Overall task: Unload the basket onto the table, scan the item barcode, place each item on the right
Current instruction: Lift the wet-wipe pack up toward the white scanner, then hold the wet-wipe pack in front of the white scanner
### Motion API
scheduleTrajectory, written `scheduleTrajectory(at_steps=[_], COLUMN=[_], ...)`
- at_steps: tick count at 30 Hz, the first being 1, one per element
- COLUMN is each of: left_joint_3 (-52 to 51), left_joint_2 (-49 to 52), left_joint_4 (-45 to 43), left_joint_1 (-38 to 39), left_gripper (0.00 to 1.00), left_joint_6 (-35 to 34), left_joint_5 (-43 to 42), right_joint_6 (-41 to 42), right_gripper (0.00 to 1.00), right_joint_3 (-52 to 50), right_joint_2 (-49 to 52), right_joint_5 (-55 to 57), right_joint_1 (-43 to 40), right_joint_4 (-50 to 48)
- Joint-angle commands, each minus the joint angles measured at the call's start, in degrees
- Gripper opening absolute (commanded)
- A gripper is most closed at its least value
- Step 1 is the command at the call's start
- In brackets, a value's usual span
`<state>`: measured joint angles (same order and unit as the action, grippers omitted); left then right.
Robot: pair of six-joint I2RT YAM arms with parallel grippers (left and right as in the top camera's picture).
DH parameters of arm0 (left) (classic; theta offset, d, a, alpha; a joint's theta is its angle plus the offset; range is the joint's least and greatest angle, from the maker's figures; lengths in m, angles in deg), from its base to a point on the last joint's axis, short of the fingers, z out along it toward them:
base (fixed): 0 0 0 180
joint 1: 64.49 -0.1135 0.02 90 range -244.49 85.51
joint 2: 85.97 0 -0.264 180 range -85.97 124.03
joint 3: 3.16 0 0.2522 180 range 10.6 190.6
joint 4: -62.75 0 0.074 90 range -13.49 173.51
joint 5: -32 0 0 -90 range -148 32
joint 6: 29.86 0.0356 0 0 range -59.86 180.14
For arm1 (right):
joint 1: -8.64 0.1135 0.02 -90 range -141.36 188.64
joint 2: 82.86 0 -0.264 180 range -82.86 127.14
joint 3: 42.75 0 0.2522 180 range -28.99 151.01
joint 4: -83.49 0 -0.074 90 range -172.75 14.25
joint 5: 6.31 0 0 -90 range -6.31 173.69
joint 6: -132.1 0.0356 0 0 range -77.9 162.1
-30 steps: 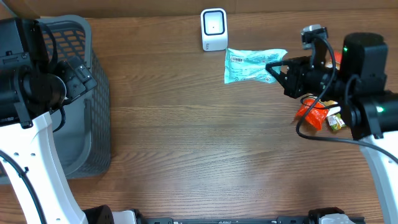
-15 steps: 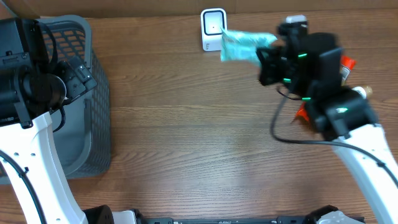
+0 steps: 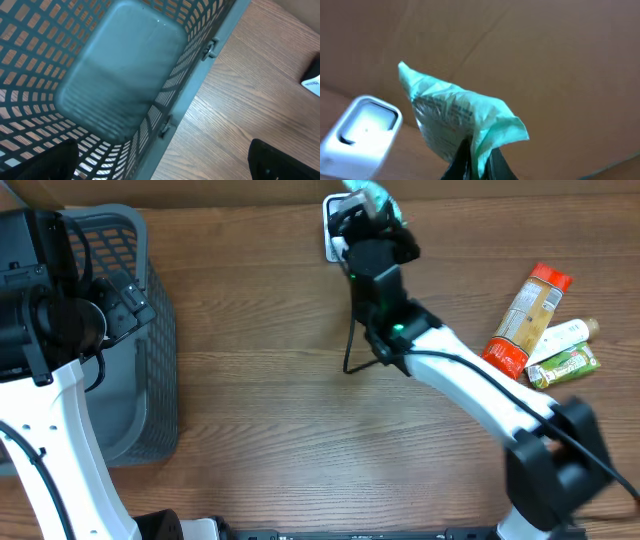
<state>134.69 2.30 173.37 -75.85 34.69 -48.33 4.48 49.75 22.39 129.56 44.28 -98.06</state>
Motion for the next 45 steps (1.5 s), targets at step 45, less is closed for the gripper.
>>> scheduleTrajectory(at_steps=[45], left_joint_3=[0.0], left_joint_2=[0.1], left_joint_4=[-0.1], left_joint_1=[-0.3], left_gripper=[0.99], left_joint_6=[0.6], left_joint_5=[0.8], right_joint_6=[-34.5], right_gripper=[0.04], right_joint_3=[15.4], right_joint_2=[31.3], right_joint_5=[-14.8], right_joint_1=[-6.4], right_joint_4=[-24.9])
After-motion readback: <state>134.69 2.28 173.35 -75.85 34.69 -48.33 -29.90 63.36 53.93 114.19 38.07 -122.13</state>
